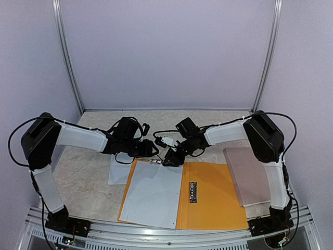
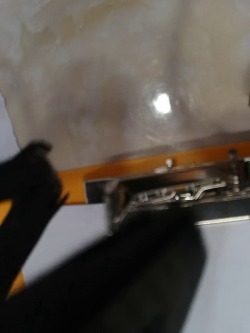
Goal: Put the files into the folder
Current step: Clamp the file in the folder.
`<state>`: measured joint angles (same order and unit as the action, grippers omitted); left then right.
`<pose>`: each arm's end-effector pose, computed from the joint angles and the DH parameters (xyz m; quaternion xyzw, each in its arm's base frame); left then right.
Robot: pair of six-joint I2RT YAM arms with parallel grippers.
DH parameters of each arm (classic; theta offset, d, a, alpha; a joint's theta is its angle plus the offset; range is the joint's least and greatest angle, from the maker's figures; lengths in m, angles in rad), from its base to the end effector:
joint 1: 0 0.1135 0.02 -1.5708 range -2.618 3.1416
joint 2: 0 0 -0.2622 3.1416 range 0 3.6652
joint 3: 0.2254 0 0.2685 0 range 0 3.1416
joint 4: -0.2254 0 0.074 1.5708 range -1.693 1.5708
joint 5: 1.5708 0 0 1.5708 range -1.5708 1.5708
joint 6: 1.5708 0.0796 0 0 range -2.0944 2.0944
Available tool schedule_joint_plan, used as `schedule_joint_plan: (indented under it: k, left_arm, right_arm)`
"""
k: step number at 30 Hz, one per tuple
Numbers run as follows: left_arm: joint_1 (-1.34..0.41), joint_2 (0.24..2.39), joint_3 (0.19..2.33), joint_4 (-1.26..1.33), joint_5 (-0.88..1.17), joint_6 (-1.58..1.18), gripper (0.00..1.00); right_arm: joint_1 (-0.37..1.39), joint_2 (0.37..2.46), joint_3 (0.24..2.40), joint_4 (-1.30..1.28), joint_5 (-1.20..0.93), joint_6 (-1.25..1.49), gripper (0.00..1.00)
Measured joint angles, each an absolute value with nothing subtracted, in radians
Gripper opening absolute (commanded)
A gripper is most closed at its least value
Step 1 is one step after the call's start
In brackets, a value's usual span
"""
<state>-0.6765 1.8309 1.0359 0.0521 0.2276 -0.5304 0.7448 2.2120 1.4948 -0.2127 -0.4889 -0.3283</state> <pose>0.3203 -0.2802 0.1196 0.1119 0.9039 -0.3124 0.2700 0.3421 0.3662 0.0812 -0.5362 0.7525 0.2879 0.2515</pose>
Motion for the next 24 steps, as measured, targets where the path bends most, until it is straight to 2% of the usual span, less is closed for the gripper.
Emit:
schedule_joint_plan:
  k: [7, 24]
  left_arm:
    - [-0.683, 1.858, 1.080, 0.053, 0.208, -0.519, 0.36]
    - [-0.693, 1.876, 1.090, 0.038, 0.194, -0.511, 0.23]
  right_arm:
    - [0.745, 2.212, 1.495, -0.213, -0.488, -0.327, 0.48]
    - [0.745, 2.212, 1.495, -0.215, -0.489, -0.328, 0.48]
